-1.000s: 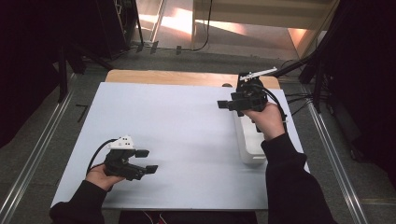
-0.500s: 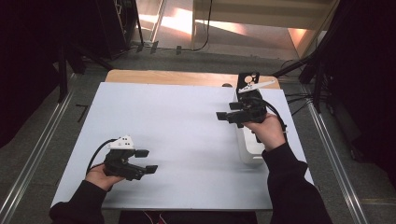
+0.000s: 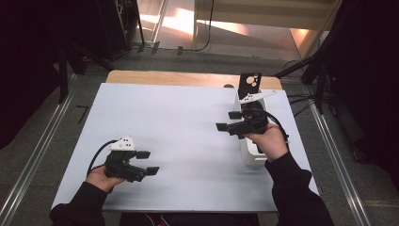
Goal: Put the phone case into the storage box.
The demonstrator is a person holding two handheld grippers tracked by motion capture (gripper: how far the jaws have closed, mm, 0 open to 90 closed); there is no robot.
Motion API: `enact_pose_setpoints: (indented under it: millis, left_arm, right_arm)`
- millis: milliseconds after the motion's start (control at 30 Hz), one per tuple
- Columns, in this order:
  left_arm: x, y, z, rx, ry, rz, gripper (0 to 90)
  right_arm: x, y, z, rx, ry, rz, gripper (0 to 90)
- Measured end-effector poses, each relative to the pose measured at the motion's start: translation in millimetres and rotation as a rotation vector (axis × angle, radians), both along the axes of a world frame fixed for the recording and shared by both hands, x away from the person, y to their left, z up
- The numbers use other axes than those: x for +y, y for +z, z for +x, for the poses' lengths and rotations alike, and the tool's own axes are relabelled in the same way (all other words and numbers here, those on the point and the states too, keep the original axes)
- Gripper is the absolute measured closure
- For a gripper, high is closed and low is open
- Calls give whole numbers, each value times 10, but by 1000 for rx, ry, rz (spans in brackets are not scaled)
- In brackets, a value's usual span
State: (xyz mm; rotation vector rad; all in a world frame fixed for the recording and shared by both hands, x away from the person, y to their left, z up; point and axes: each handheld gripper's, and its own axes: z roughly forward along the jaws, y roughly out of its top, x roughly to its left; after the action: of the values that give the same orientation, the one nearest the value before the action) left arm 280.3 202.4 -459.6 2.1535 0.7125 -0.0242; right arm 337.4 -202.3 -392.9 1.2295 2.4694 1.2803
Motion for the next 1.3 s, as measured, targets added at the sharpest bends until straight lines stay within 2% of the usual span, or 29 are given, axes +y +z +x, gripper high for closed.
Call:
enact_pose_setpoints:
  millis: [167,333,533,633,733,833,1133,1300]
  left_arm:
    - [-3,2,-5,-2,2,-2,257]
    - [0,3,-1,-3,2,-2,257]
    - [3,5,-2,-2,-1,-1,257]
    - [1,2,-1,1,-6,0,257]
    - [0,2,-9,1,-2,-8,257]
    - [8,8,-7,1,-5,-4,257]
    - [14,13,-25,0,-7,-7,257]
    - [14,10,-32,5,-7,-6,257]
  right_arm:
    - [16,-53,-54,-23,5,-3,214]
    - [39,-120,-110,-24,3,-3,214]
    - [102,-191,-203,-11,30,-8,214]
    - [116,-242,-239,-16,26,-17,214]
    - [104,-306,-272,5,20,-10,214]
    - [103,-349,-322,5,29,-15,214]
    - [98,-413,-477,-3,55,-6,214]
    - [103,-446,-566,-27,71,0,214]
